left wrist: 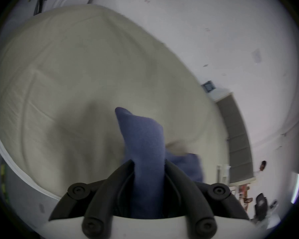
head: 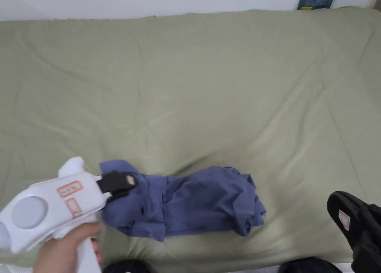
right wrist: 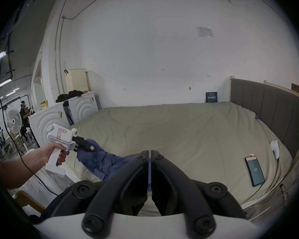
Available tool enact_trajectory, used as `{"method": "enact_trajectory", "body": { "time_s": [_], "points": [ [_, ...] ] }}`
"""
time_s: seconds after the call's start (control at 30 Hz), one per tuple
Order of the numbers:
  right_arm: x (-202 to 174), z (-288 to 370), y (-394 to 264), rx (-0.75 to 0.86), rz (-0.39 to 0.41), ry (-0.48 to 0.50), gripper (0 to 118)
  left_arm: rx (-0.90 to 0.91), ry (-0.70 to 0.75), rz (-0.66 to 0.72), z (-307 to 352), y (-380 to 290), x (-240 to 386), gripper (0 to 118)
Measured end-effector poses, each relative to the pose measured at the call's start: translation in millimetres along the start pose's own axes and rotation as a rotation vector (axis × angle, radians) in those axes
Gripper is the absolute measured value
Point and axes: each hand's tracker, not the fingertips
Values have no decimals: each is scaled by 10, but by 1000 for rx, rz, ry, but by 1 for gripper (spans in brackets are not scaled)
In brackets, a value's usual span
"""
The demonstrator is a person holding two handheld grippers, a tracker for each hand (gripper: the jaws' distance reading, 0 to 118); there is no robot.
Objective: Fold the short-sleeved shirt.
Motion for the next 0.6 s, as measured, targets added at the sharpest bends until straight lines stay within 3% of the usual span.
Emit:
{"method": "enact_trajectory", "body": {
  "time_s": [0.13,0.3,0.37,0.4,0.43,0.5,0.53,0.6],
  "points": [
    [72,120,-53,19,-1,-16,4,-44,-72,4,-495,-665,772,8],
    [221,328,-100,39,-13,-63,4,-114,77,-66,-1199,-1063,878,8],
    [300,402,-122,48,-29,-75,4,-98,99,-22,-1260,-1065,784,11],
    [329,424,-132,51,-31,-81,4,-86,41,41,-1253,-1061,756,18],
    [366,435,-150,51,-35,-87,4,-50,-78,115,-1101,-1076,816,42],
    [447,433,-202,48,-61,-85,4,-54,-168,115,-850,-1014,916,91],
    [482,415,-236,42,-72,-91,4,7,-204,87,-662,-961,964,101],
    [532,371,-282,26,-98,-93,4,115,-253,5,-400,-774,869,102]
  ]
}}
